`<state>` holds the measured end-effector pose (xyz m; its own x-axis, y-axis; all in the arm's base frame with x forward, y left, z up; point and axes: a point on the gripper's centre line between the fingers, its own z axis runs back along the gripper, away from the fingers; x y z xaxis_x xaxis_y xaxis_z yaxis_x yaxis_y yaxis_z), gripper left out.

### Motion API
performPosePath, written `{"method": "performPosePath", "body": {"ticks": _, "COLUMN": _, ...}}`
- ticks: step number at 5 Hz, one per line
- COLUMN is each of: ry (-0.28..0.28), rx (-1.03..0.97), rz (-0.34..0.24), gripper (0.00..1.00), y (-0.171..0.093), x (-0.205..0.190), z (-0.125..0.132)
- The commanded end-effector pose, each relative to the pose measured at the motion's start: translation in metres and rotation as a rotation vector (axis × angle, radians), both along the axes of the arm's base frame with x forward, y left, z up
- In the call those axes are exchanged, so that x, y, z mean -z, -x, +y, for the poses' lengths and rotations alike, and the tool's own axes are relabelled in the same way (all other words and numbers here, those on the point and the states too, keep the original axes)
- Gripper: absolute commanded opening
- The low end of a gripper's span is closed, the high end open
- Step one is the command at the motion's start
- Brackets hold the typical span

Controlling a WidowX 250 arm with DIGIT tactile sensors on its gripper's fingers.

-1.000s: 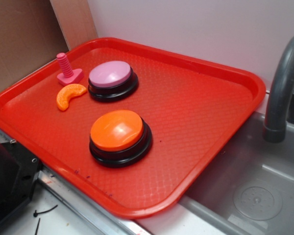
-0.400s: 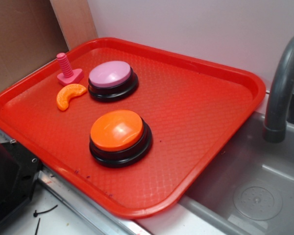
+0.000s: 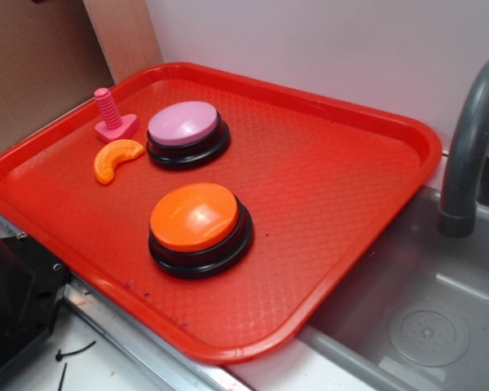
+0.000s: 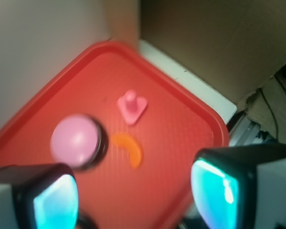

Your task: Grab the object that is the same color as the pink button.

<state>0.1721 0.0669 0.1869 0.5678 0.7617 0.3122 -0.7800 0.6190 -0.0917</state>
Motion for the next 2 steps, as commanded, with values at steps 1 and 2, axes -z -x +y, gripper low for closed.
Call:
{"method": "performPosePath", "body": {"ticks": 1, "ry": -0.088, "rx": -0.2, "rz": -0.061, "gripper": 1.0, "y": -0.031, "x": 0.038, "z": 0.032}}
{"method": "performPosePath", "body": {"ticks": 2, "ry": -0.123, "rx": -0.246, "rz": -0.056, "gripper": 1.0, "y": -0.039, "x": 0.062, "z": 0.043}}
